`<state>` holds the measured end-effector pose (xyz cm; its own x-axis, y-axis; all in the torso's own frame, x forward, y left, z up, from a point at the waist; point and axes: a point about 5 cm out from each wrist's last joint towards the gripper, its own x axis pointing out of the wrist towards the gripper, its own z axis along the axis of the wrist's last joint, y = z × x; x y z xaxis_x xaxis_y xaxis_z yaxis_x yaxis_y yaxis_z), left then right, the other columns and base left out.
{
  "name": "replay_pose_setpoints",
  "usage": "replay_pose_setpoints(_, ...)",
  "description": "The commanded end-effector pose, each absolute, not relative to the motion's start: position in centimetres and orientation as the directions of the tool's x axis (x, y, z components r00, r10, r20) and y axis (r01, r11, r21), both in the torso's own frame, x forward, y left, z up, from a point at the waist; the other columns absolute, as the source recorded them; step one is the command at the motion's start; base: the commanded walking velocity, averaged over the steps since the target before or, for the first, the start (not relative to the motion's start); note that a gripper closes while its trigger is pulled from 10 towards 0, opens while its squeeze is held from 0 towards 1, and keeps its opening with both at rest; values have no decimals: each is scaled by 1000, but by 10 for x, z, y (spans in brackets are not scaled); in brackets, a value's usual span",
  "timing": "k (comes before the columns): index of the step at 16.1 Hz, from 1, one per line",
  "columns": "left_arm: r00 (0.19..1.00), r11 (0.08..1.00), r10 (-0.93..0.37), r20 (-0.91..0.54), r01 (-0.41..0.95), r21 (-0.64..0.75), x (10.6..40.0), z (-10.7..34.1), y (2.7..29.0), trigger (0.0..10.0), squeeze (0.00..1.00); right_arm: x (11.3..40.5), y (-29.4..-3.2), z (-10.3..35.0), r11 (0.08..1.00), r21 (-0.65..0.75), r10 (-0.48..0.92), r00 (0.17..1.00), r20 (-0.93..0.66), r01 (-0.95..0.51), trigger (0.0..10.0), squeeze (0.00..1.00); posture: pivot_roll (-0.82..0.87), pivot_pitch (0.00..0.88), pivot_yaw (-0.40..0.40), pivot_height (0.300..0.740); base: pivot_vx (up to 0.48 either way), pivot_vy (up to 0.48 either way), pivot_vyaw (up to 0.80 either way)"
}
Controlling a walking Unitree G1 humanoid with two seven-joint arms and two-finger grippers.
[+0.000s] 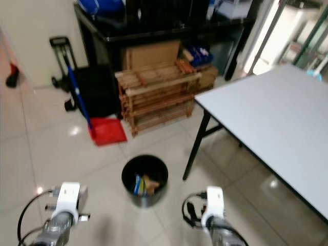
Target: Picking trash to rubbish bin
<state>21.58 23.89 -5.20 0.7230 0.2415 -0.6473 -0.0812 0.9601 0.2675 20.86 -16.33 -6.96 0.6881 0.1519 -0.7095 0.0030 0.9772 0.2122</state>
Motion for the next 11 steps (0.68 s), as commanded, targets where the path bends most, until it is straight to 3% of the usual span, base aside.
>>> replay_pose_setpoints(1, 733, 967, 211, -647, -59, 248, 220, -53, 227, 10000, 0, 208, -176, -69, 982, 188, 119, 688, -716, 25, 10000, 0, 6, 15, -69, 740, 442, 0, 0)
replay_pose_setpoints(9, 731, 964, 236, -640, -96, 247, 222, -51, 230, 10000, 0, 215, -181, -65, 981, 188, 109, 699, -707, 38, 10000, 0, 6, 54, -77, 740, 446, 0, 0)
replay_pose_setpoints(11, 731, 964, 237, -640, -96, 247, 222, -51, 230, 10000, 0, 214, -179, -65, 979, 199, 117, 697, -708, 38, 10000, 0, 7, 61, -78, 740, 450, 0, -478)
